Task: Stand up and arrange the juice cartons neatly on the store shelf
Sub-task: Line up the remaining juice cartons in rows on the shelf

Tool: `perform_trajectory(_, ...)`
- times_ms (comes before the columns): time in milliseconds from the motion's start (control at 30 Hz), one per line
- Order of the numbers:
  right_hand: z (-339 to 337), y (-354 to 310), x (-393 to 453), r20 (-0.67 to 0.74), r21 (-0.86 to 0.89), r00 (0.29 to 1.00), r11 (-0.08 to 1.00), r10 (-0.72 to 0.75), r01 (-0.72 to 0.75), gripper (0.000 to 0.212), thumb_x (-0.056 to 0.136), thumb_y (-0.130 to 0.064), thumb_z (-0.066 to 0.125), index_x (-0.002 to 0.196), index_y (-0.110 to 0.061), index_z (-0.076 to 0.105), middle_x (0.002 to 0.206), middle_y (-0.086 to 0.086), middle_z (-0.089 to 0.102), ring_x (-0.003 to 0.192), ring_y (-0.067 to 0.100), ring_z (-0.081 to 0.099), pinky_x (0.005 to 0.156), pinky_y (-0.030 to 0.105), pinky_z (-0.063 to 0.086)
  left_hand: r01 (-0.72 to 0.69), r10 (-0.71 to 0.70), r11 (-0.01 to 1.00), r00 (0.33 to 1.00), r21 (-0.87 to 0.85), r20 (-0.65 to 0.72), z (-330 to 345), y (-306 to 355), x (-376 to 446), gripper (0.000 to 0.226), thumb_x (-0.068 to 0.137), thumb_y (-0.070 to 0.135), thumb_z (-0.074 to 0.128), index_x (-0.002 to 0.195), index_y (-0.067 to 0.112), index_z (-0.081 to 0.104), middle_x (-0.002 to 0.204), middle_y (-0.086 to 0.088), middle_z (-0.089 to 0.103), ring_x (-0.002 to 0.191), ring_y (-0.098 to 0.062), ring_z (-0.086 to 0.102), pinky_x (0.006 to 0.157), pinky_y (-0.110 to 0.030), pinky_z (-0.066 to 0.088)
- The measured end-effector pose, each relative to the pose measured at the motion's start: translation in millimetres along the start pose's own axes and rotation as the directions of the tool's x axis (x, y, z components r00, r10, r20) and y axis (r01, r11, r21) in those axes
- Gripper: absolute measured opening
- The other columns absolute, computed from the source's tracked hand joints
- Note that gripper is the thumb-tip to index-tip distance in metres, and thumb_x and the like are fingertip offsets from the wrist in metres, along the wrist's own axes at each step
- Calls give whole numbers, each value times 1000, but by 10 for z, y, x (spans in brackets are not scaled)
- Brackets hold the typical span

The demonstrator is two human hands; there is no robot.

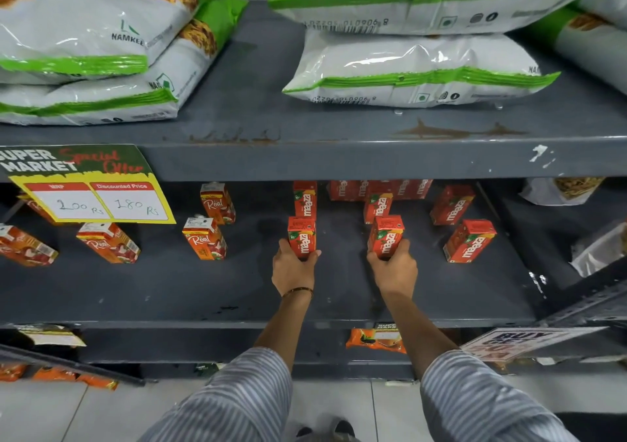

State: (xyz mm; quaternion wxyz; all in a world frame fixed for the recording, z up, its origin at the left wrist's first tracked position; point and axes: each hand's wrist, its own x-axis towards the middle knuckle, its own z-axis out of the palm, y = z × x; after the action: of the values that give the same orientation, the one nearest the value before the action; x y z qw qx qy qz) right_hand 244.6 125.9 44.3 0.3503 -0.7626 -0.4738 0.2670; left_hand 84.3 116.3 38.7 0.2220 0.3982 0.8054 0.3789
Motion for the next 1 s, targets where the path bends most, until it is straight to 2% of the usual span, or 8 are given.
perform_trajectory(467, 4, 61, 32, 4, 18, 1000, 999, -31, 30, 52, 75, -32, 74, 110, -7, 46, 109, 19, 67, 100, 38, 64, 84, 42, 52, -9, 9, 1000, 1000, 9, 8, -2, -18, 10, 58, 65, 36, 80, 104, 8, 48, 102, -16, 67, 92, -32, 64, 71, -42, 53)
perform_trajectory(600, -69, 148, 33, 71, 137, 996, 989, -59, 49, 64, 72, -27, 78, 124, -11, 44, 119, 13, 66, 110, 30, 62, 93, 38, 48, -62, 61, 997, 998, 36, 31, -19, -84, -9, 75, 64, 38, 80, 122, 10, 41, 115, -17, 63, 103, -35, 61, 79, -48, 53)
perform_trajectory(667, -113, 202, 11, 90, 162, 993, 985, -79, 63, 66, 73, -25, 77, 127, -12, 43, 126, 12, 62, 117, 27, 58, 97, 37, 45, -118, 113, 987, 992, 106, 50, -40, -188, -27, 91, 66, 40, 79, 135, 7, 30, 129, -20, 55, 118, -38, 52, 96, -53, 45)
perform_trajectory(733, -181, 280, -20, 62, 152, 995, 986, -74, 64, 64, 77, -26, 74, 131, -11, 42, 133, 12, 57, 123, 26, 53, 102, 37, 41, -189, 172, 955, 981, 231, 90, -65, -318, -46, 97, 72, 48, 70, 141, 2, 20, 144, -23, 39, 133, -36, 36, 112, -49, 25)
perform_trajectory(767, -222, 329, -38, 40, 136, 996, 988, -75, 69, 62, 79, -28, 71, 132, -11, 43, 134, 11, 56, 124, 26, 52, 103, 38, 41, -219, 193, 931, 974, 292, 115, -80, -385, -53, 96, 76, 53, 63, 142, 1, 15, 149, -22, 28, 139, -34, 26, 116, -47, 16)
perform_trajectory(867, -365, 502, -78, -50, 31, 993, 993, -109, 111, 49, 84, -29, 64, 127, -8, 49, 128, 13, 59, 118, 30, 55, 98, 40, 45, -275, 221, 864, 960, 422, 173, -108, -537, -44, 92, 84, 62, 42, 143, 2, 5, 155, -21, 8, 144, -32, 7, 118, -46, 3)
perform_trajectory(1000, -542, 702, -47, -197, -67, 975, 994, -103, 92, 34, 88, -23, 58, 116, -3, 56, 114, 19, 63, 107, 35, 58, 91, 43, 48, -311, 219, 807, 947, 502, 236, -101, -563, -53, 86, 87, 62, 31, 143, 2, 5, 155, -22, 5, 143, -34, 2, 118, -47, 1)
